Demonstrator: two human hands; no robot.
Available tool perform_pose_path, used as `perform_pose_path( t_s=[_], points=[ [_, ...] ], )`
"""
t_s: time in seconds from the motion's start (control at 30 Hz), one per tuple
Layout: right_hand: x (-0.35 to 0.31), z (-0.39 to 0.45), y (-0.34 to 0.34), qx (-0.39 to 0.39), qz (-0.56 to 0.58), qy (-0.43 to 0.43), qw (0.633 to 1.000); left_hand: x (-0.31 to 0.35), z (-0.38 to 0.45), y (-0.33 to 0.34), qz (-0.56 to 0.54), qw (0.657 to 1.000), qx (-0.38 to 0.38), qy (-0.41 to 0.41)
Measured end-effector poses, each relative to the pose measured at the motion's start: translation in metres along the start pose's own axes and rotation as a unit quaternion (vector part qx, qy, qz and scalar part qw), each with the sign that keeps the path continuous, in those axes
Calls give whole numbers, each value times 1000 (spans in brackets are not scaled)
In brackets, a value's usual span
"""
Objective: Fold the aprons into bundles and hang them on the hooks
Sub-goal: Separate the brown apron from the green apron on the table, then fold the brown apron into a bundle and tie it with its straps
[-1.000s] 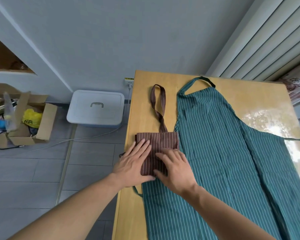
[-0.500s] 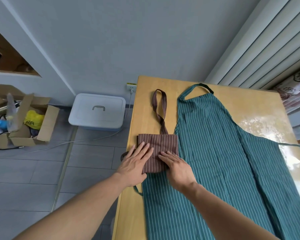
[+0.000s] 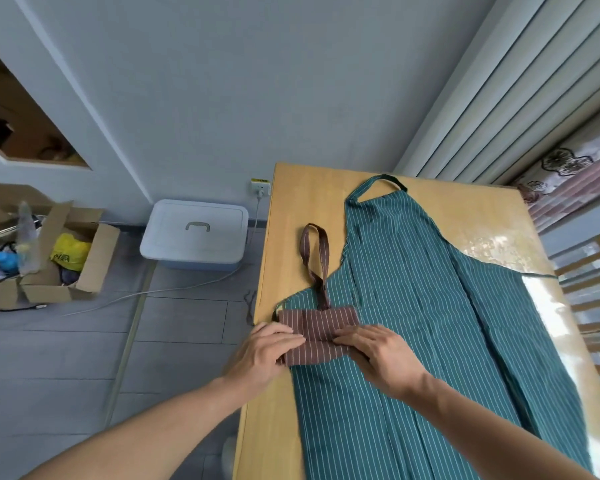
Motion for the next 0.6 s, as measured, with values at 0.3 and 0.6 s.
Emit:
perform_pose_path(
  t_s=[0.3,0.6],
  points=[
    [-5,-23,53,-196,288,187,918,-12,-25,46,-137,953,-153,-225],
    [28,-4,54,-108,380,369,841,-30,-8,48,-189,905,-69,-375]
  ],
)
Point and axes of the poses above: each hand's wrist, its own z-axis towards the middle knuckle, its own y-axis out of the palm, x = y × z, the point moved 5 cm from there along z, towards the middle knuckle, and after that the axes turned 10 degrees about -x, right-handed, at the moved point
